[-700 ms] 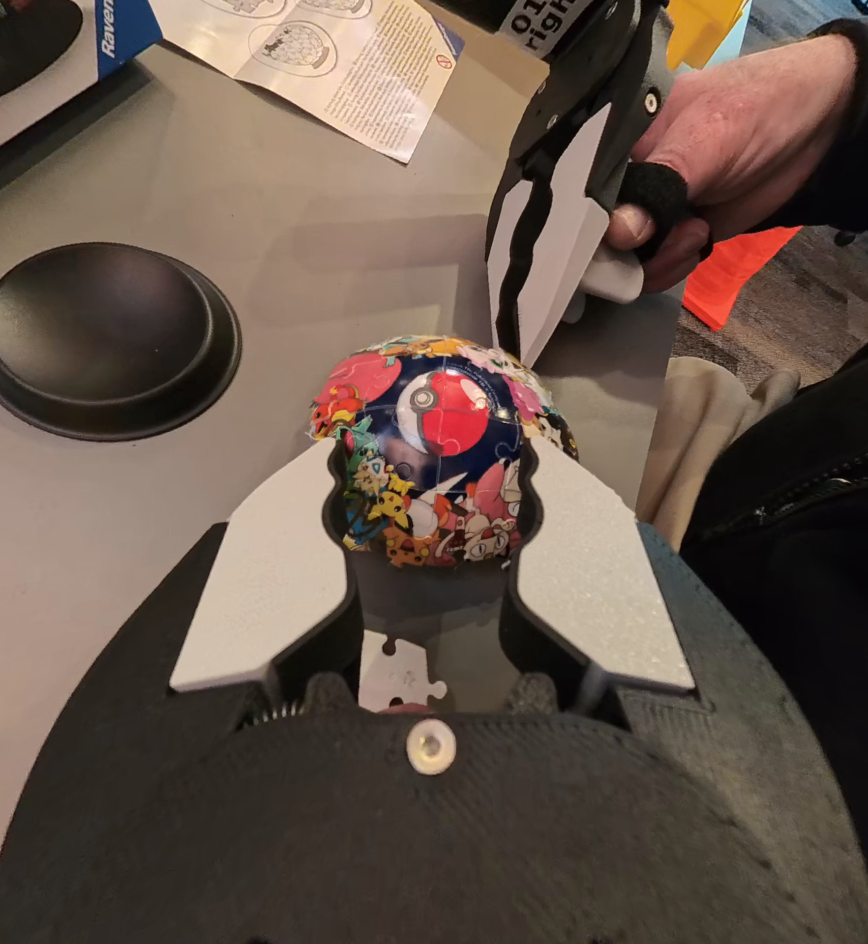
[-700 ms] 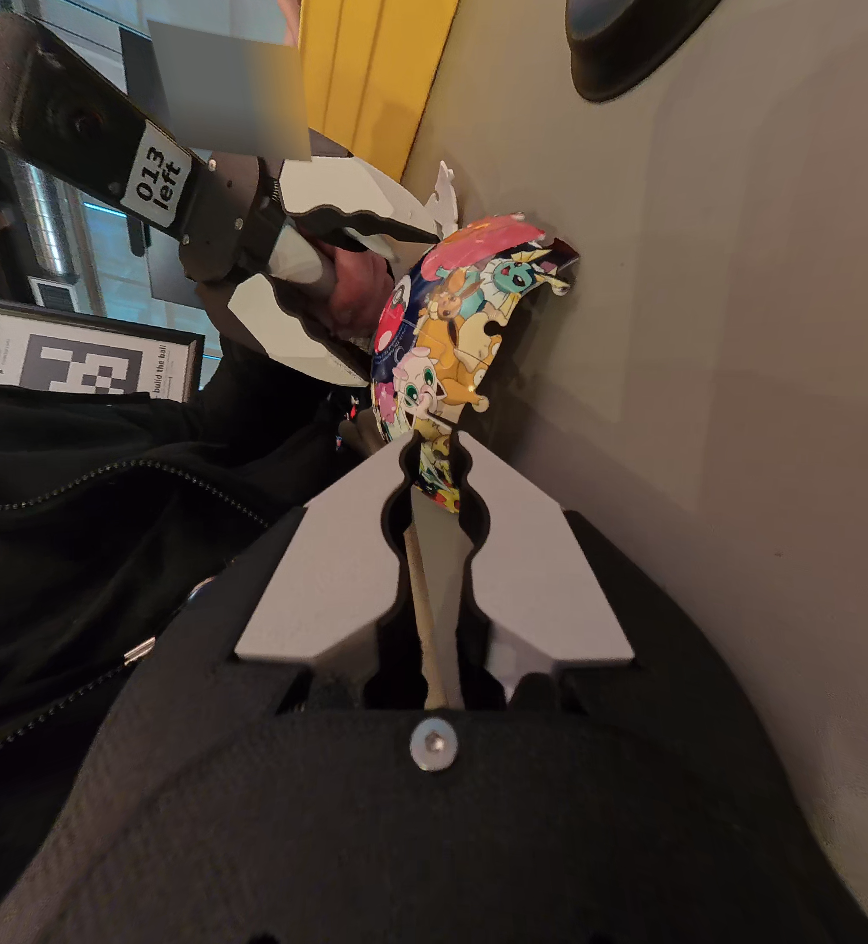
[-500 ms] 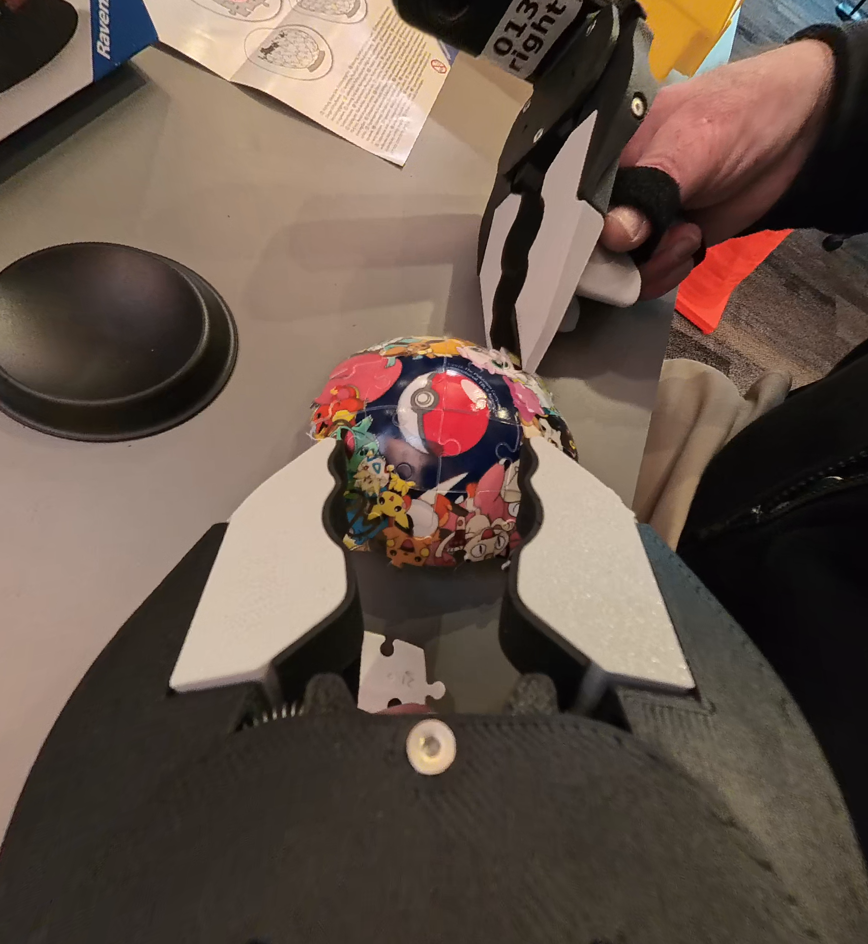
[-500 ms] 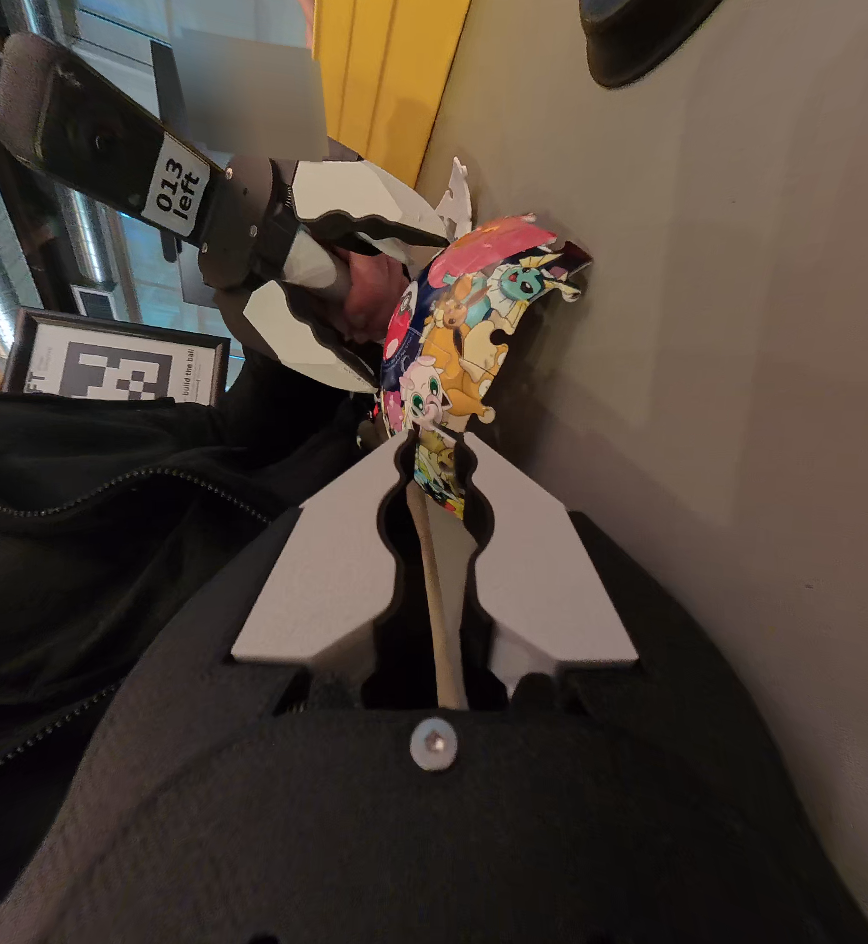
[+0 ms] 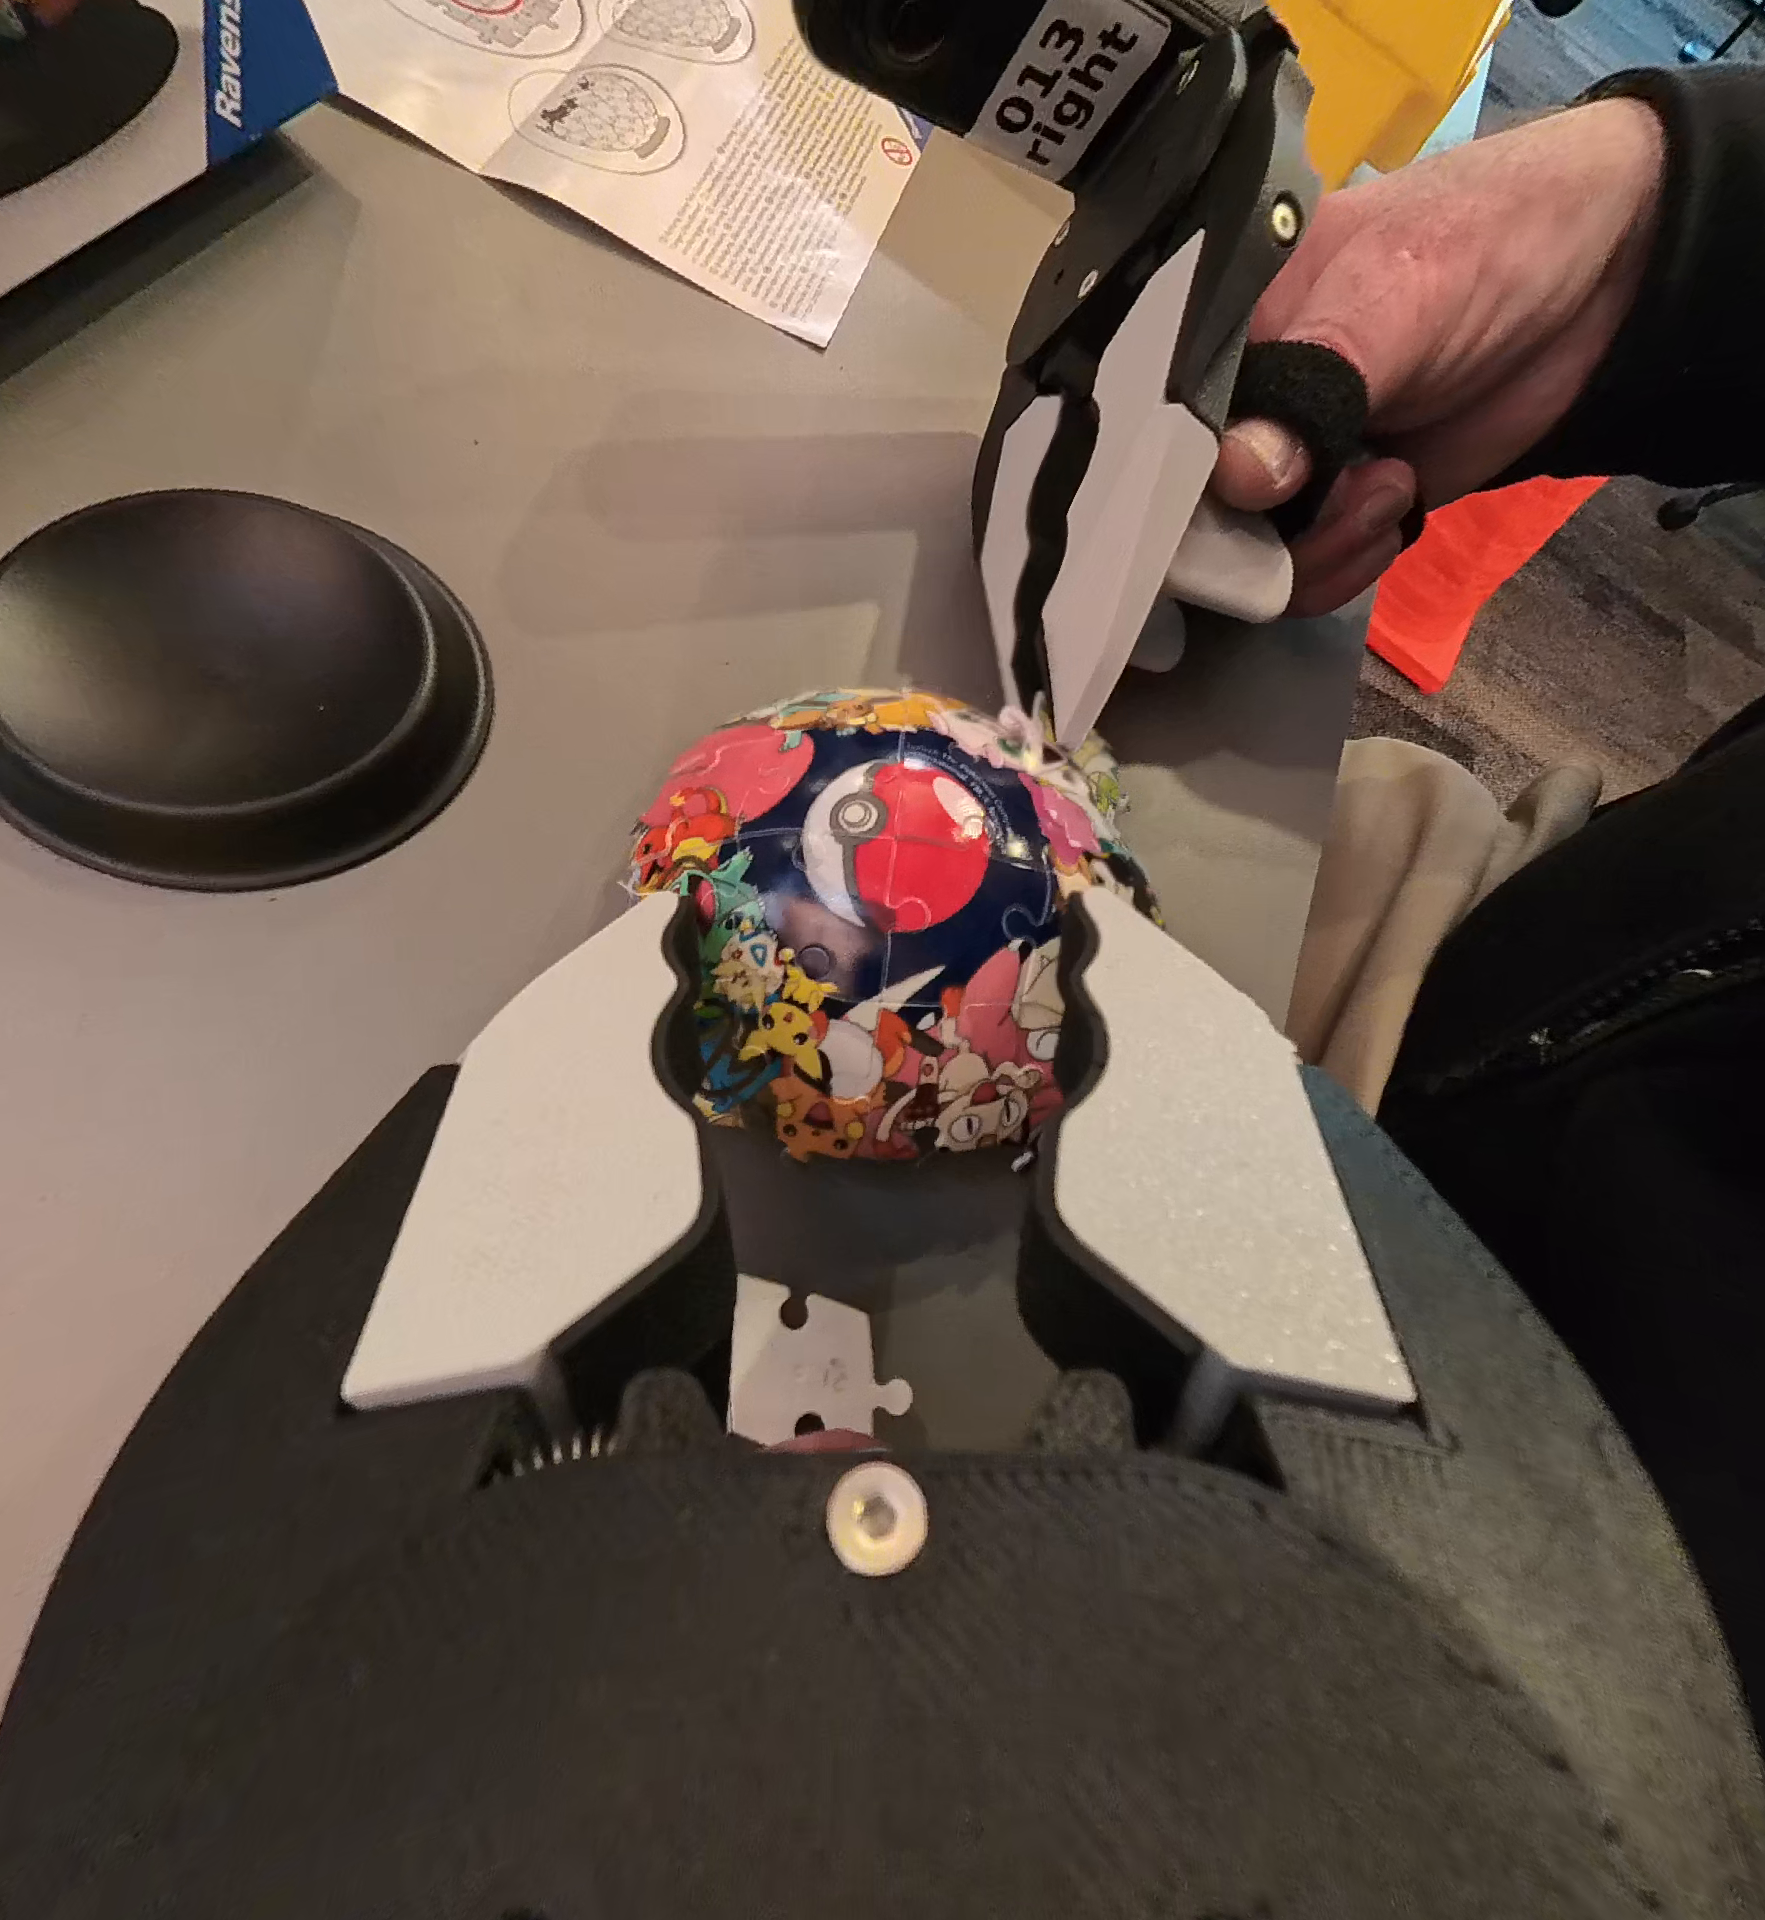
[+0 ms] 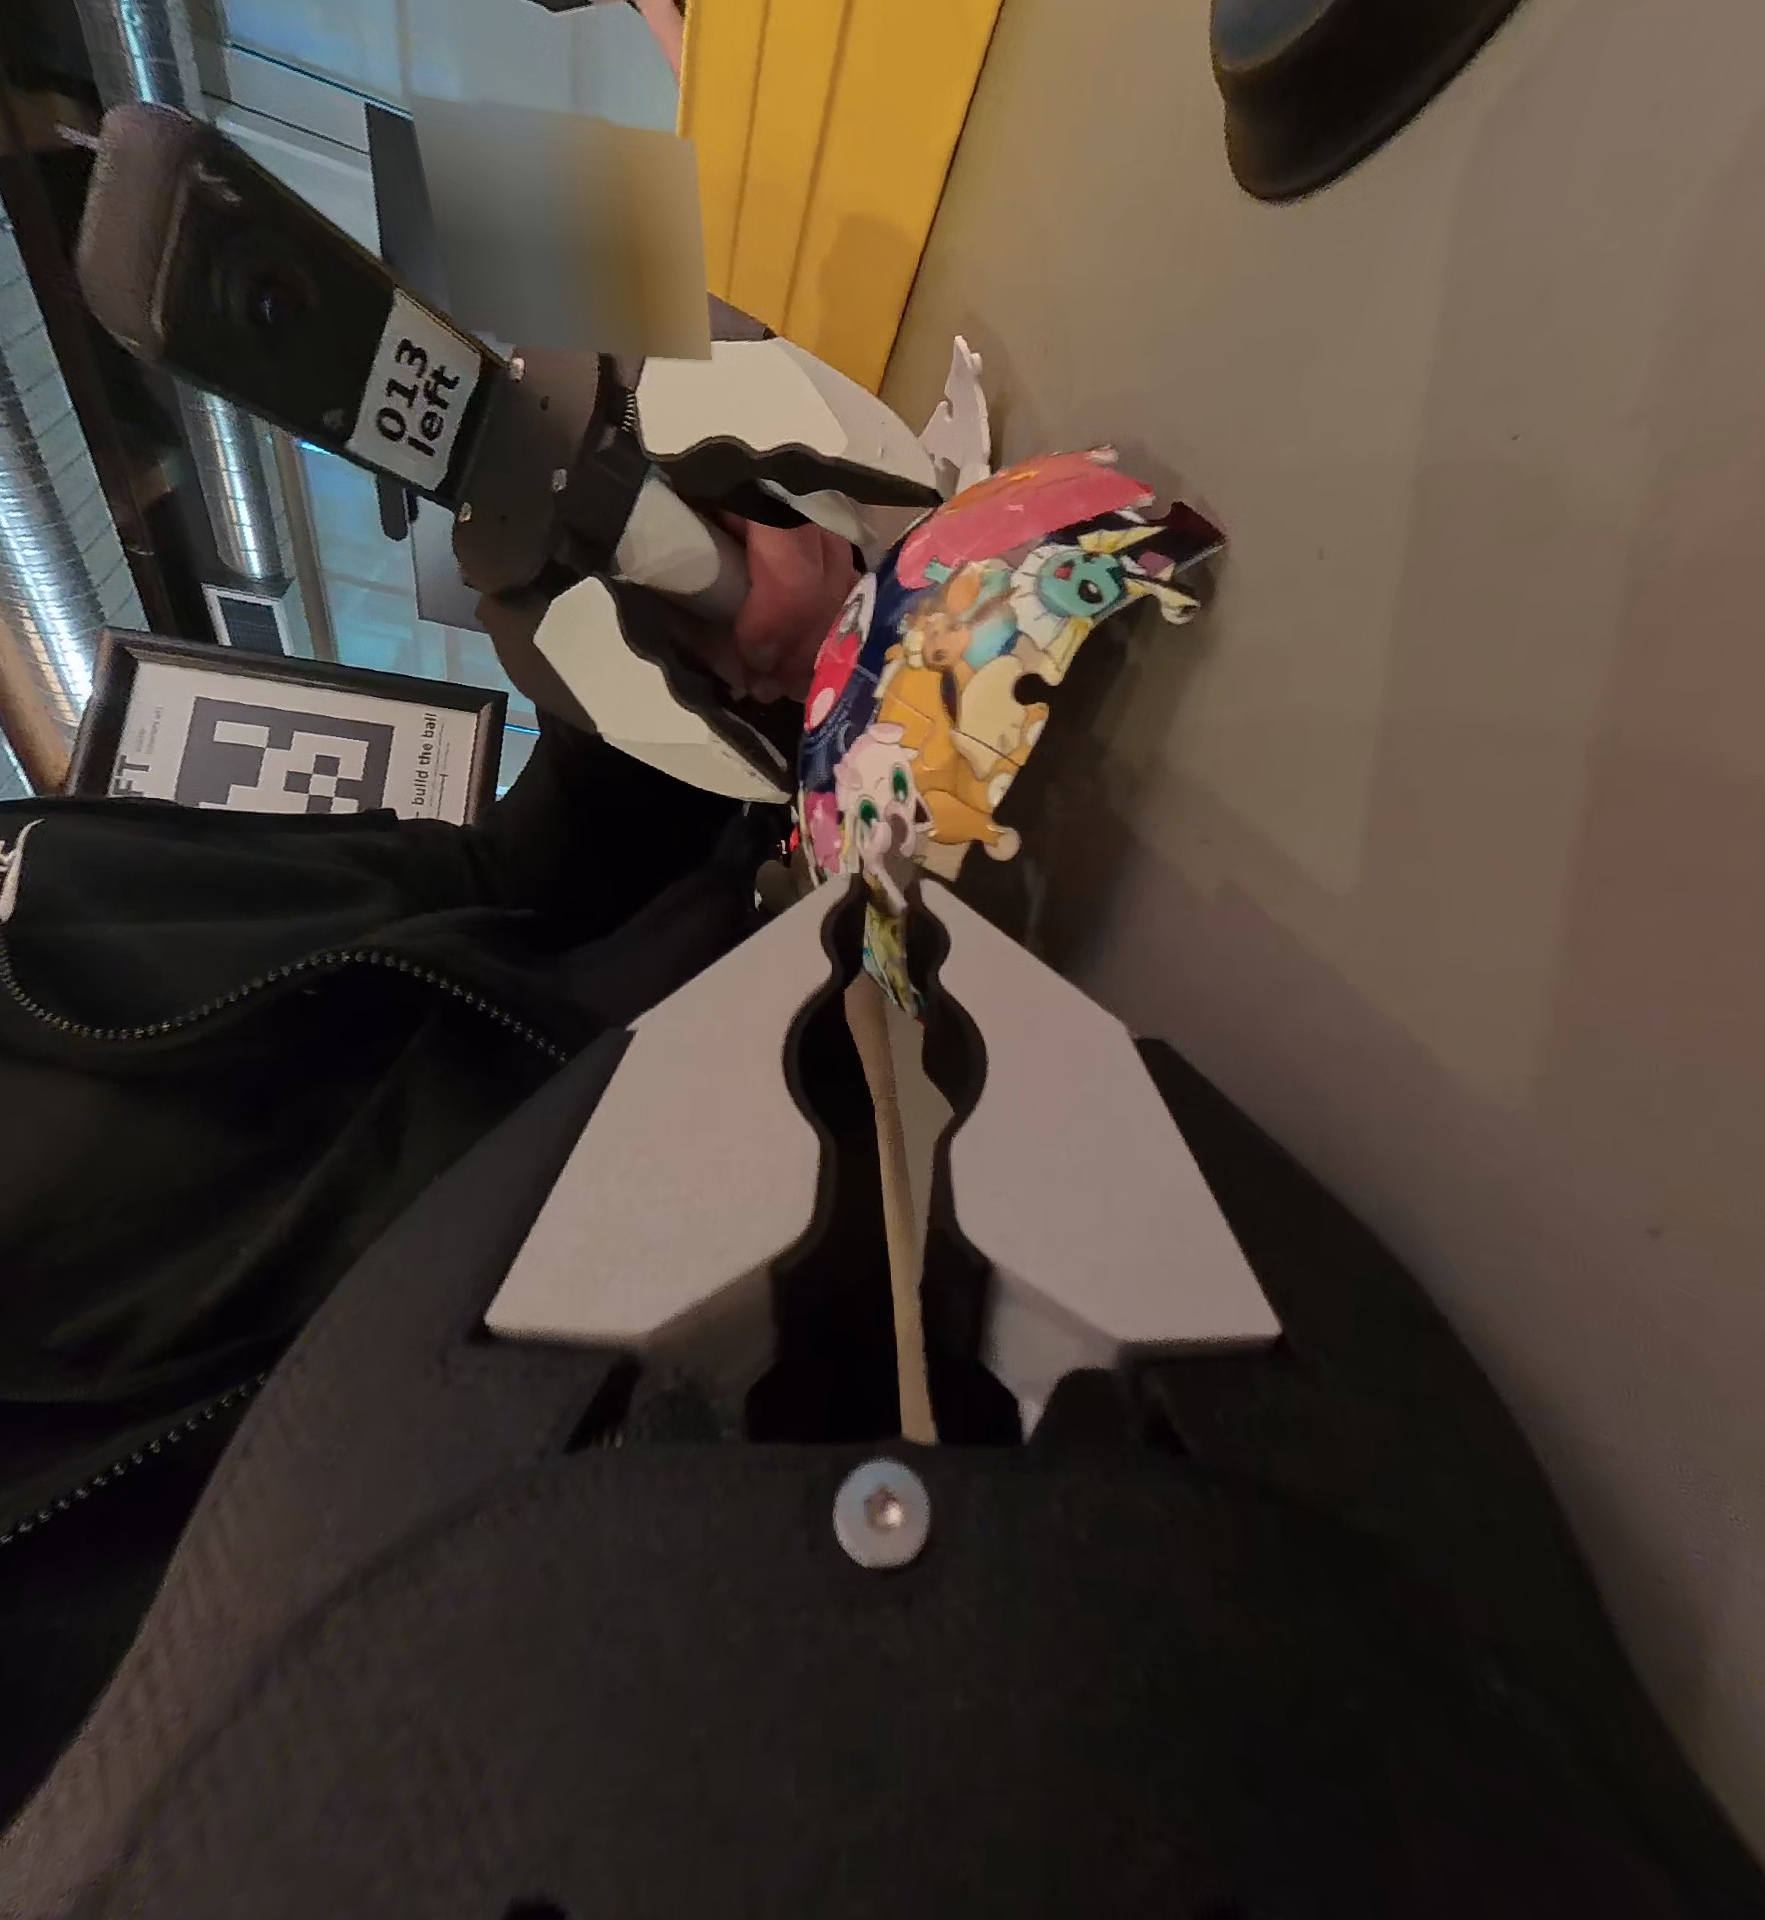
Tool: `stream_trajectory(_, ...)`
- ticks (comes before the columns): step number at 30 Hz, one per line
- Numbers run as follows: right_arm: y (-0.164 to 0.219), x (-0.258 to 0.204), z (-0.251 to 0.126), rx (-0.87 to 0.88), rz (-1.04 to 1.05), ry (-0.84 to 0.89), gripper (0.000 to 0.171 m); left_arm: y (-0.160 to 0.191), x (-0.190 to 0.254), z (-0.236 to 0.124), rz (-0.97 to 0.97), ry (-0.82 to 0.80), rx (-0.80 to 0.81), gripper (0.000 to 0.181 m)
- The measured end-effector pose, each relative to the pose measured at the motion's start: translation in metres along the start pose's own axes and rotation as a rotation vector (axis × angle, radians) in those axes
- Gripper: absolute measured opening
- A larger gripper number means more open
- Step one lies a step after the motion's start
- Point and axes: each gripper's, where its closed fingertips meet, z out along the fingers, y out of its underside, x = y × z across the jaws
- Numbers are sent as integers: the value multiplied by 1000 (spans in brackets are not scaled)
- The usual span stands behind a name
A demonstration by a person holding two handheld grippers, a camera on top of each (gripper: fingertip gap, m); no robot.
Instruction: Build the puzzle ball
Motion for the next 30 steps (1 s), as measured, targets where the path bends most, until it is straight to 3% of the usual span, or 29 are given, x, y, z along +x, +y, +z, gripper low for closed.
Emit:
stream_trajectory(10,-3,2,-2,27,-10,21,3,0,2,1,-5,18,6,61)
stream_trajectory(20,1,5,-8,20,-32,69,18,0,1,1,2,14,1,59)
stream_trajectory(30,-1,7,-9,34,10,48,11,1,2,1,-2,19,2,58)
